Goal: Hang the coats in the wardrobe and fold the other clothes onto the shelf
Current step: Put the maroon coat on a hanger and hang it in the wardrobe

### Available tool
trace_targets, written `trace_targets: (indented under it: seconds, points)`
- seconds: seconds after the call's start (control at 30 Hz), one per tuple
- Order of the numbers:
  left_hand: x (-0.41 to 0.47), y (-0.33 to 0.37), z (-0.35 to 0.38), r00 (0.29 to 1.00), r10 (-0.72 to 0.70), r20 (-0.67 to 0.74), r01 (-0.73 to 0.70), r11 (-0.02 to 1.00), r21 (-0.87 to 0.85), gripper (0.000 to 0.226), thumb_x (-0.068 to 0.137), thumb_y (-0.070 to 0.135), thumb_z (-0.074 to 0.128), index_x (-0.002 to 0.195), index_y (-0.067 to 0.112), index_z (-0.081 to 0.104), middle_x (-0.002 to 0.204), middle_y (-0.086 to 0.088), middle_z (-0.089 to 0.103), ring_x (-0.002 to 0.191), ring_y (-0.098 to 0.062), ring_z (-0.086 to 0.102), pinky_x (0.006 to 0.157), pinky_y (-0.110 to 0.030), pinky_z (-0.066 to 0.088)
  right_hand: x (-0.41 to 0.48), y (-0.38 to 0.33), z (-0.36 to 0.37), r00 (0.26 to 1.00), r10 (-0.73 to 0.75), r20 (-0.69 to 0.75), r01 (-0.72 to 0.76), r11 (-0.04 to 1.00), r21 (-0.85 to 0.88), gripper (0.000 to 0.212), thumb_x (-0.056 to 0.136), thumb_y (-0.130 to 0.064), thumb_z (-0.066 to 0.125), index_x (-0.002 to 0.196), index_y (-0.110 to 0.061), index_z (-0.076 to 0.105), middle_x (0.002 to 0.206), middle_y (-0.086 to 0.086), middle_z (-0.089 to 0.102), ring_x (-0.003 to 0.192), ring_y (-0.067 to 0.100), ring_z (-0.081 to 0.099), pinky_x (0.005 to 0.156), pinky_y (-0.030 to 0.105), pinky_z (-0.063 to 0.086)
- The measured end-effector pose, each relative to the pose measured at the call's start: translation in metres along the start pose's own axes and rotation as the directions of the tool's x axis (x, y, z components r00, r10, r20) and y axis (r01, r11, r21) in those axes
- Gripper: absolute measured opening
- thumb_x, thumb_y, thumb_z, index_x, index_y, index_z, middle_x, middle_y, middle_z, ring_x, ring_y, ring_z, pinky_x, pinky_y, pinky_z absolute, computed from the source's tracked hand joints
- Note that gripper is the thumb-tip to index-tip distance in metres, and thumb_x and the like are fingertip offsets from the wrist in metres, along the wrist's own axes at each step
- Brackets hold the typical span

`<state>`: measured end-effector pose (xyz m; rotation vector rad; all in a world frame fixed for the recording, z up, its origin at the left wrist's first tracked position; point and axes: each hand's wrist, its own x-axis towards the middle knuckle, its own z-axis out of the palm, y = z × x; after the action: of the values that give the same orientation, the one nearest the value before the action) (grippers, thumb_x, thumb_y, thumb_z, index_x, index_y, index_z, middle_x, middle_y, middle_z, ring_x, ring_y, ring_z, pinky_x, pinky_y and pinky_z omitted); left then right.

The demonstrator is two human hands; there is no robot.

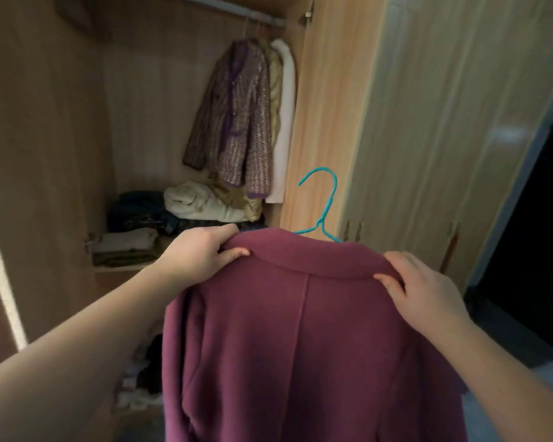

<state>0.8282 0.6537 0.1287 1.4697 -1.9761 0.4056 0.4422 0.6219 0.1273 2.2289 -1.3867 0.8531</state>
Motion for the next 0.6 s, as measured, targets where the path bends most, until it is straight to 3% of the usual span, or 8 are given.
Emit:
trace_targets:
  seconds: [0.07, 0.17, 0.3, 0.37, 0.47, 0.6]
  points:
    - [0.005, -0.036, -0.009, 0.998, -0.061, -0.02, 0.061, 0.998, 0.02, 0.061, 0.08, 0.079, 0.04, 0.097, 0.023, 0.058, 0.076, 0.008, 0.062, 0.075, -0.02, 0.061, 0.063, -0.034, 0.046, 0.036, -0.029, 0.026, 0.995, 0.02, 0.101, -0.028, 0.997, 0.076, 0.037, 0.094, -0.049, 0.048, 0.12, -0.024, 0.053, 0.109, 0.004, 0.067, 0.096, 0.034, 0.066, 0.072, 0.041, 0.052]
    - [0.023, -0.098, -0.019, 0.977, -0.193, 0.086, 0.197, 0.98, -0.039, 0.055, 0.083, 0.07, 0.053, 0.102, 0.019, 0.061, 0.082, 0.004, 0.066, 0.08, -0.019, 0.063, 0.074, -0.039, 0.052, 0.098, -0.075, 0.062, 0.97, -0.006, 0.244, -0.045, 0.978, 0.205, 0.04, 0.094, -0.055, 0.045, 0.119, -0.025, 0.054, 0.106, 0.009, 0.07, 0.101, 0.034, 0.064, 0.079, 0.041, 0.052]
    - [0.044, -0.185, -0.028, 0.962, -0.171, 0.214, 0.219, 0.95, -0.223, 0.053, 0.082, 0.07, 0.058, 0.107, 0.024, 0.064, 0.094, 0.005, 0.071, 0.088, -0.008, 0.067, 0.084, -0.038, 0.054, 0.171, -0.124, 0.108, 0.965, -0.062, 0.257, -0.019, 0.953, 0.303, 0.054, 0.082, -0.071, 0.049, 0.115, -0.029, 0.06, 0.105, -0.001, 0.072, 0.102, 0.025, 0.066, 0.082, 0.038, 0.053]
    - [0.058, -0.228, -0.03, 0.947, -0.166, 0.276, 0.244, 0.93, -0.276, 0.042, 0.083, 0.057, 0.068, 0.108, 0.023, 0.064, 0.097, 0.005, 0.07, 0.09, -0.007, 0.067, 0.083, -0.033, 0.054, 0.208, -0.146, 0.139, 0.965, -0.06, 0.257, -0.016, 0.959, 0.283, 0.057, 0.081, -0.075, 0.046, 0.116, -0.031, 0.06, 0.106, -0.004, 0.072, 0.102, 0.025, 0.066, 0.082, 0.038, 0.053]
    - [0.082, -0.28, -0.026, 0.911, -0.183, 0.369, 0.279, 0.934, -0.225, 0.039, 0.079, 0.044, 0.08, 0.11, 0.03, 0.06, 0.101, 0.013, 0.066, 0.092, 0.002, 0.062, 0.078, -0.014, 0.048, 0.251, -0.171, 0.18, 0.98, -0.087, 0.177, 0.051, 0.979, 0.195, 0.042, 0.089, -0.066, 0.046, 0.113, -0.033, 0.056, 0.098, -0.001, 0.072, 0.095, 0.028, 0.067, 0.071, 0.036, 0.05]
    - [0.114, -0.333, -0.014, 0.927, -0.199, 0.318, 0.26, 0.952, -0.16, 0.033, 0.079, 0.041, 0.08, 0.101, 0.04, 0.055, 0.092, 0.022, 0.061, 0.084, 0.013, 0.057, 0.07, -0.008, 0.039, 0.299, -0.184, 0.213, 0.975, -0.184, 0.125, 0.162, 0.973, 0.166, 0.037, 0.093, -0.06, 0.043, 0.114, -0.032, 0.054, 0.091, 0.0, 0.071, 0.088, 0.03, 0.067, 0.068, 0.037, 0.051]
